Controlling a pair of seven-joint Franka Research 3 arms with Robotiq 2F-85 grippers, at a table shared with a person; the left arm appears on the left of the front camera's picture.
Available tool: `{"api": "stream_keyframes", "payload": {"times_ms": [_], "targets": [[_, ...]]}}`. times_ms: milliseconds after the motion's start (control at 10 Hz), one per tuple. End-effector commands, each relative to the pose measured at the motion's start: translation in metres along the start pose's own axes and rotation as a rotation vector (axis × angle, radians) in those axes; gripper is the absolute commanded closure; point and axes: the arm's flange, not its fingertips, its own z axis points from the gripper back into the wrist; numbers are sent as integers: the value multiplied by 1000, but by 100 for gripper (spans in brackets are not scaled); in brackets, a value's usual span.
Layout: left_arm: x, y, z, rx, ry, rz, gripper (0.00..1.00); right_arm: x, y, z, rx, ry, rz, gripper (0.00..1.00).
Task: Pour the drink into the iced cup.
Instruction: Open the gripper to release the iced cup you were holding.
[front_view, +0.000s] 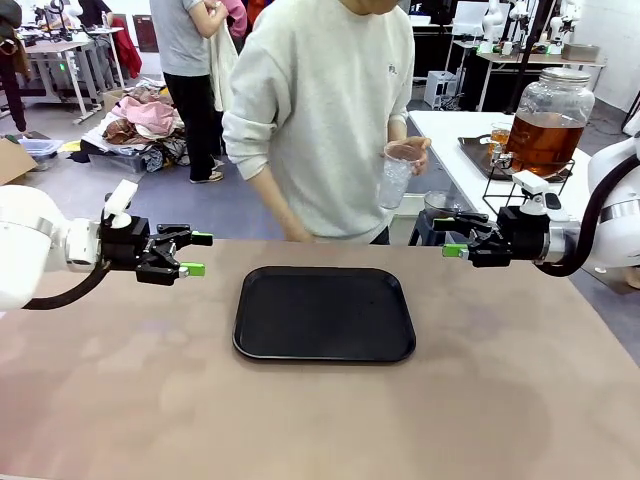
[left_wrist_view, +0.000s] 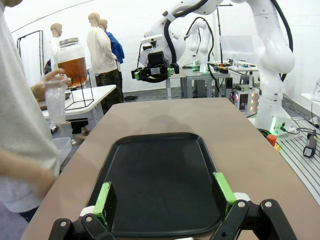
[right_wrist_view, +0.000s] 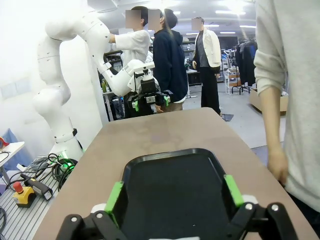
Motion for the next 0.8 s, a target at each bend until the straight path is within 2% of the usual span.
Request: {"api": "stream_keyframes", "payload": {"times_ms": [0, 700], "targets": [[2, 0, -2, 9, 2, 7, 0, 3, 0, -1, 2, 1, -9, 0], [2, 0, -2, 9, 2, 7, 0, 3, 0, -1, 2, 1, -9, 0]]}}
